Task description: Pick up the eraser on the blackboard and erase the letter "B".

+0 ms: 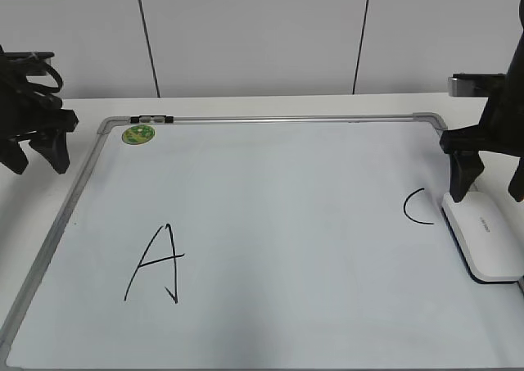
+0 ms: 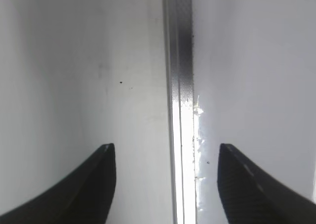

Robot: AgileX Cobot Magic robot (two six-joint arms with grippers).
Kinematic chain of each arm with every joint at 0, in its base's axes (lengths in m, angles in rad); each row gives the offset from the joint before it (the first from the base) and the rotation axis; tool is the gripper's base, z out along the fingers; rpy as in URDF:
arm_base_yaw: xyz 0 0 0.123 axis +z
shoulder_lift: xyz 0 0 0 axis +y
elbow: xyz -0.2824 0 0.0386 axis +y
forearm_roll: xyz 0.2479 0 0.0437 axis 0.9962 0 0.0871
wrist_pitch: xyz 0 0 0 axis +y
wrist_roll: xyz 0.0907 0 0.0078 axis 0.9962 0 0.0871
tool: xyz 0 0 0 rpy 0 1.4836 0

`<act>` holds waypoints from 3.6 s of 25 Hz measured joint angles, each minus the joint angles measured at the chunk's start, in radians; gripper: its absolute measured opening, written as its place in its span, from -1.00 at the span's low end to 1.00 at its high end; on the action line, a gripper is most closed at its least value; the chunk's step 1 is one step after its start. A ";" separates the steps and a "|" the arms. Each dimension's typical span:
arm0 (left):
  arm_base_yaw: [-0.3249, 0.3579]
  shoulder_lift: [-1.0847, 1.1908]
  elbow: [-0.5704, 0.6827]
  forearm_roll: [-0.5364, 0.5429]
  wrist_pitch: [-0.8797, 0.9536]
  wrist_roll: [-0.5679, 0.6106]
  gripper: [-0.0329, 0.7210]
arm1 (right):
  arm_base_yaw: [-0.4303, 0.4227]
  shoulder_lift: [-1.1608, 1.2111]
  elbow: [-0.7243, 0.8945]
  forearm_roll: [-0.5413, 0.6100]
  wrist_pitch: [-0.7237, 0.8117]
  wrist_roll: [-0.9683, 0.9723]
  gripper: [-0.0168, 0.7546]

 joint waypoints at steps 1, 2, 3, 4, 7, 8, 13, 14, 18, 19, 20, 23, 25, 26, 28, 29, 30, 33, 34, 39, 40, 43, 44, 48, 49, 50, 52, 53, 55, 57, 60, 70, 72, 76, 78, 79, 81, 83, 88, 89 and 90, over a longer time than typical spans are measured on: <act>0.000 -0.005 0.000 0.002 0.004 0.000 0.39 | 0.000 0.000 -0.002 0.000 0.000 0.000 0.67; 0.000 -0.009 0.000 0.002 0.006 0.000 0.42 | 0.000 0.000 -0.002 0.000 0.000 0.000 0.67; 0.000 -0.016 0.000 0.002 0.010 0.000 0.44 | 0.000 0.000 -0.002 0.000 0.001 0.000 0.67; 0.000 -0.020 0.000 0.002 0.011 0.002 0.45 | 0.000 0.000 -0.002 0.000 0.003 0.005 0.66; 0.000 -0.045 0.000 0.002 0.013 0.002 0.47 | 0.000 -0.002 -0.004 0.000 0.003 0.007 0.64; 0.000 -0.052 0.000 0.002 0.013 0.002 0.47 | 0.000 -0.008 -0.004 0.000 0.003 0.009 0.64; 0.000 -0.090 0.000 0.004 0.023 0.002 0.47 | 0.000 -0.052 -0.006 0.000 0.005 0.013 0.62; 0.000 -0.092 0.000 0.004 0.033 0.002 0.47 | 0.000 -0.061 -0.006 0.000 0.007 0.018 0.61; 0.000 -0.106 0.000 0.004 0.078 -0.005 0.47 | 0.004 -0.113 -0.006 0.000 0.009 0.026 0.59; 0.000 -0.111 0.002 0.004 0.088 -0.006 0.47 | 0.008 -0.138 -0.001 -0.002 0.009 0.036 0.59; 0.000 -0.121 0.004 0.004 0.093 -0.007 0.46 | 0.010 -0.161 0.009 -0.002 0.009 0.041 0.58; 0.000 -0.177 0.013 0.006 0.097 -0.011 0.45 | 0.031 -0.256 0.076 -0.004 -0.027 0.056 0.58; 0.000 -0.242 0.048 0.007 0.093 -0.013 0.45 | 0.055 -0.337 0.147 -0.005 -0.078 0.062 0.58; 0.000 -0.274 0.071 0.007 0.087 -0.013 0.44 | 0.067 -0.371 0.179 -0.007 -0.101 0.064 0.58; 0.000 -0.362 0.145 0.008 0.059 -0.013 0.43 | 0.098 -0.453 0.253 -0.009 -0.160 0.071 0.58; 0.000 -0.410 0.190 0.008 0.040 -0.013 0.42 | 0.118 -0.491 0.297 -0.013 -0.189 0.078 0.58; 0.000 -0.450 0.231 0.008 0.019 -0.013 0.41 | 0.132 -0.527 0.327 -0.017 -0.215 0.086 0.58; 0.000 -0.597 0.368 0.010 -0.036 -0.013 0.39 | 0.158 -0.609 0.417 -0.027 -0.266 0.102 0.58; 0.000 -0.637 0.413 0.010 -0.051 -0.013 0.39 | 0.160 -0.631 0.445 -0.029 -0.276 0.103 0.58; 0.000 -0.862 0.606 0.050 -0.091 -0.013 0.39 | 0.164 -0.715 0.554 -0.020 -0.285 0.108 0.58; 0.000 -0.905 0.635 0.050 -0.095 -0.013 0.39 | 0.164 -0.736 0.573 -0.020 -0.282 0.108 0.58; 0.000 -1.025 0.731 0.067 -0.097 -0.013 0.39 | 0.164 -0.810 0.636 -0.018 -0.267 0.108 0.58; 0.000 -1.066 0.756 0.069 -0.097 -0.015 0.39 | 0.164 -0.843 0.655 -0.017 -0.262 0.108 0.58; 0.000 -1.221 0.862 0.073 -0.092 -0.015 0.39 | 0.164 -0.984 0.746 -0.017 -0.244 0.108 0.58; 0.000 -1.264 0.888 0.074 -0.090 -0.015 0.39 | 0.164 -1.027 0.767 -0.017 -0.242 0.108 0.58; 0.000 -1.306 0.914 0.074 -0.087 -0.015 0.39 | 0.164 -1.063 0.792 -0.017 -0.240 0.108 0.58; 0.000 -1.379 0.956 0.078 -0.075 -0.015 0.39 | 0.164 -1.145 0.837 -0.017 -0.221 0.108 0.58; 0.000 -1.413 0.978 0.080 -0.068 -0.015 0.39 | 0.164 -1.178 0.860 -0.017 -0.210 0.108 0.58; 0.000 -1.467 0.998 0.086 -0.052 -0.015 0.39 | 0.164 -1.263 0.903 -0.017 -0.188 0.108 0.58; 0.000 -1.500 1.000 0.088 -0.045 -0.015 0.39 | 0.164 -1.321 0.930 -0.017 -0.165 0.108 0.58; -0.002 -1.516 1.000 0.089 -0.020 -0.015 0.39 | 0.164 -1.417 0.939 -0.017 -0.125 0.077 0.58; -0.002 -1.557 1.011 0.097 0.052 -0.015 0.34 | 0.164 -1.526 0.960 -0.028 -0.081 0.014 0.58; -0.002 -1.562 1.011 0.098 0.056 -0.018 0.32 | 0.164 -1.526 0.960 -0.045 -0.081 0.012 0.58; -0.002 -1.564 1.011 0.099 0.058 -0.022 0.29 | 0.164 -1.526 0.960 -0.071 -0.079 0.012 0.58; -0.002 -1.564 1.011 0.099 0.058 -0.023 0.26 | 0.164 -1.526 0.960 -0.094 -0.079 0.026 0.58; -0.002 -1.564 1.011 0.099 0.060 -0.025 0.26 | 0.164 -1.526 0.960 -0.105 -0.077 0.036 0.58; -0.002 -1.564 1.011 0.099 0.060 -0.025 0.25 | 0.164 -1.526 0.960 -0.120 -0.076 0.049 0.58; -0.002 -1.564 1.011 0.100 0.060 -0.025 0.25 | 0.164 -1.526 0.960 -0.123 -0.076 0.055 0.58; -0.002 -1.564 1.011 0.100 0.060 -0.025 0.25 | 0.164 -1.526 0.960 -0.125 -0.076 0.057 0.58; -0.002 -1.564 1.011 0.100 0.060 -0.025 0.25 | 0.164 -1.526 0.960 -0.125 -0.076 0.057 0.58; -0.002 -1.564 1.011 0.096 0.060 -0.025 0.25 | 0.164 -1.526 0.960 -0.125 -0.076 0.057 0.58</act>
